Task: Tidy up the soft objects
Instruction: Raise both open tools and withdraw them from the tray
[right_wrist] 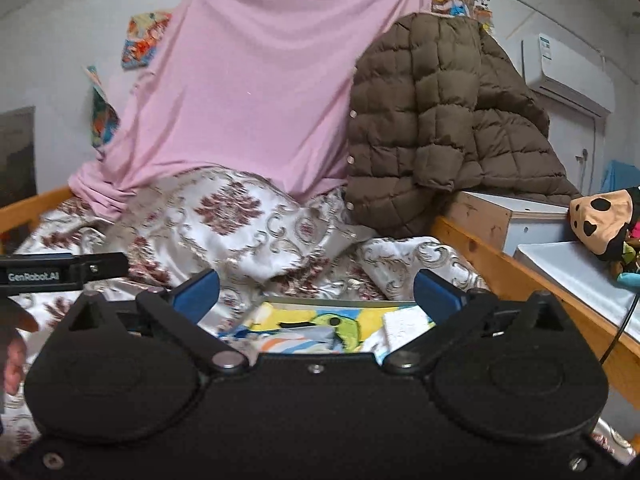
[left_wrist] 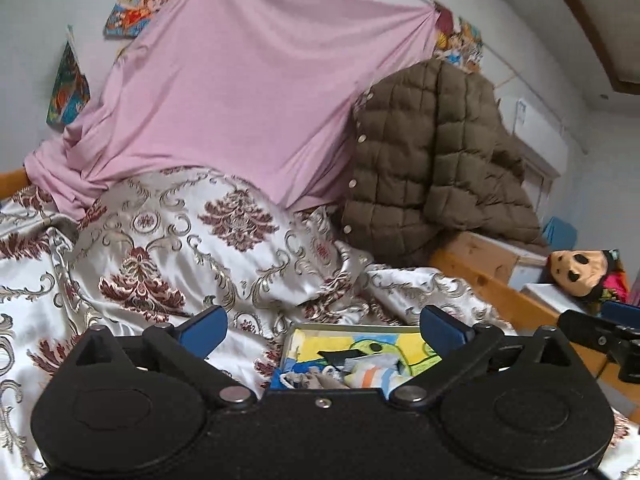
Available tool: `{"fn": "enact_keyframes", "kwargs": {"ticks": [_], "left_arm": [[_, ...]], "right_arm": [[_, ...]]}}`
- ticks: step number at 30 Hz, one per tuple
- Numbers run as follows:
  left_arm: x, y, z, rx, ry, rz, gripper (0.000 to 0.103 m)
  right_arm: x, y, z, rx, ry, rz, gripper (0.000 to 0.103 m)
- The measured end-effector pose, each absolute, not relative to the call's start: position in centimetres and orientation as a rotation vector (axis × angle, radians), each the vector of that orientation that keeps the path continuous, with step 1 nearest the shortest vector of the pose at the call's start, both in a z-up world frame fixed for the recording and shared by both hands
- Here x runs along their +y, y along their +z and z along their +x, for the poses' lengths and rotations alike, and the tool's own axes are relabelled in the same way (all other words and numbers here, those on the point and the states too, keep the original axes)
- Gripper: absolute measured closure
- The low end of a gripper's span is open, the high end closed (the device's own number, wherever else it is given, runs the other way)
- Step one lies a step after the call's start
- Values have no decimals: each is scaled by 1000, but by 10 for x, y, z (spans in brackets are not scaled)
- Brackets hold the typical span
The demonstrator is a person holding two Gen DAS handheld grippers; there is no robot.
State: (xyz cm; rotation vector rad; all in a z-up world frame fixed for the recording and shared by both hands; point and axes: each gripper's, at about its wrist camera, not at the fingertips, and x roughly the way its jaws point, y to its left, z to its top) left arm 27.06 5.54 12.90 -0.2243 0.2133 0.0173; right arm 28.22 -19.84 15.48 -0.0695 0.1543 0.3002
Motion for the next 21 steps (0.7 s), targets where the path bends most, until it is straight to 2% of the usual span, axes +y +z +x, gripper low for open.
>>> {"fn": "enact_keyframes", "kwargs": {"ticks": [9,21], "left_arm": [[47,134,204,162,-1,-198,1],[38,108,128,175,-20,-132,1]], "right_arm": [[-197,153,221,98,346,-46,1],[-219,126,159,94,323,11,1]]}}
